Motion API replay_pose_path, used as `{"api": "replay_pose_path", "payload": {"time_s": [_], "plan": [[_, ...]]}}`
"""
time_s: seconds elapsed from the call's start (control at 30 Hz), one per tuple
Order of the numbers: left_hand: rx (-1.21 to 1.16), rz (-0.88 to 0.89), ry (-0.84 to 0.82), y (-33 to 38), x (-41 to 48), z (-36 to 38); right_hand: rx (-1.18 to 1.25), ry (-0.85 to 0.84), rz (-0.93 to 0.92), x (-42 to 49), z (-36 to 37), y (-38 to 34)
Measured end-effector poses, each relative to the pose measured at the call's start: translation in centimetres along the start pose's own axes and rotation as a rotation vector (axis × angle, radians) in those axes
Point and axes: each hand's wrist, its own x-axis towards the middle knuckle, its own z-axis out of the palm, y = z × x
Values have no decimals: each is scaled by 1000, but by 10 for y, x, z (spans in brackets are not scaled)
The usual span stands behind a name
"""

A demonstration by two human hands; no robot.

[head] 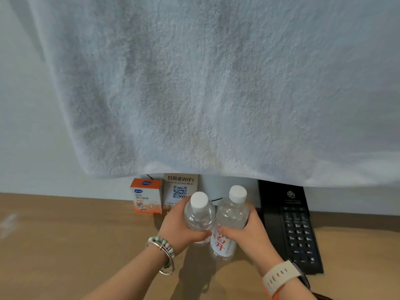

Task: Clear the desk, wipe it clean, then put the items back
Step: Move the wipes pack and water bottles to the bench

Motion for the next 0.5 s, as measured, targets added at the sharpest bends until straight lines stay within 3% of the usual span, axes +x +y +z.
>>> {"api": "replay_pose_path", "payload": {"time_s": [0.23, 0.5], "plan": [[-23, -30, 86, -3, -55, -45, -11, -109, -22, -33, 38, -5], [-27, -118, 314, -16, -115, -124, 25, -269, -69, -47, 116, -30]]}}
